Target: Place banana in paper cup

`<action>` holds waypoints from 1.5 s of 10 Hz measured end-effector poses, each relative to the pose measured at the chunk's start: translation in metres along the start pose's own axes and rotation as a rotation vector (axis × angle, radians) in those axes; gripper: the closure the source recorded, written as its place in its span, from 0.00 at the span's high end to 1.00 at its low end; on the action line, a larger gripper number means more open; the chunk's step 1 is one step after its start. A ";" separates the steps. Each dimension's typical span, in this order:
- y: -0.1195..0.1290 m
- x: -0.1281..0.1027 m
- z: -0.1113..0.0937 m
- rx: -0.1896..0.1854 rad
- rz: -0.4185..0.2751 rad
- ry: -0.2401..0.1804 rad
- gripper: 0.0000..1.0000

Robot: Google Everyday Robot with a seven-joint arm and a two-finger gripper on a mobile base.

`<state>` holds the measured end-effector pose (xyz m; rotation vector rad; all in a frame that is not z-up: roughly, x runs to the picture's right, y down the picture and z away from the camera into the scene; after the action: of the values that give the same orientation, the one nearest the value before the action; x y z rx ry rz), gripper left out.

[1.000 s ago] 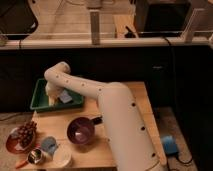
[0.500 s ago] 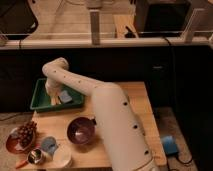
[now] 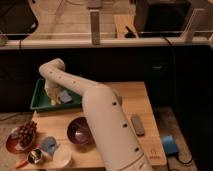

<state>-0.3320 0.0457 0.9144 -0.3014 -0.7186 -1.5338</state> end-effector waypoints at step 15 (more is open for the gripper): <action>0.002 0.002 0.012 0.145 0.011 0.042 0.78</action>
<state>-0.3331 0.0516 0.9254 -0.1635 -0.7892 -1.4646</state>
